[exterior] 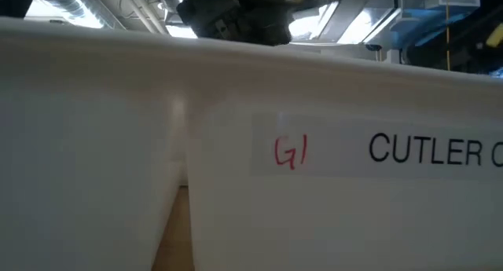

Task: Sort silverware
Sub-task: Put the green knife into the white silverware tray

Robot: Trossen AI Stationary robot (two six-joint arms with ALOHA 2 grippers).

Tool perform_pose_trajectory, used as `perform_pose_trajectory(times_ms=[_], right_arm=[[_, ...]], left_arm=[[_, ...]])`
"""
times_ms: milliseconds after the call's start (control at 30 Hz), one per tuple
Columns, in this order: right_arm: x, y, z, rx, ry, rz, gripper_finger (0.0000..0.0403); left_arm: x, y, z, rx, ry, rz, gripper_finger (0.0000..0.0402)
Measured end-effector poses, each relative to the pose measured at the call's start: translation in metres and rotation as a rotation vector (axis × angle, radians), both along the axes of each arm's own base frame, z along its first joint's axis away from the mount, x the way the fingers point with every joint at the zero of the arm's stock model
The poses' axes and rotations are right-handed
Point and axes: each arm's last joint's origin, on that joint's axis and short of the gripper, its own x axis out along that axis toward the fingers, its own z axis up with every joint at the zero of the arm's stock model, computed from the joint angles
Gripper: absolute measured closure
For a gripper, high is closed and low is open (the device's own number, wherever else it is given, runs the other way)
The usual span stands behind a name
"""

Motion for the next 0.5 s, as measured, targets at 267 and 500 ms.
perform_pose_trajectory(times_ms=[267, 500], right_arm=[[-0.001, -0.008, 0.037, -0.244, 0.002, 0.092, 0.0402], [-0.001, -0.013, 0.047, -0.39, -0.012, 0.223, 0.0402]], left_arm=[[-0.039, 0.064, 0.003, 0.084, 0.314, 0.427, 0.0396], [-0.076, 0.095, -0.011, 0.034, 0.622, 0.691, 0.0396]])
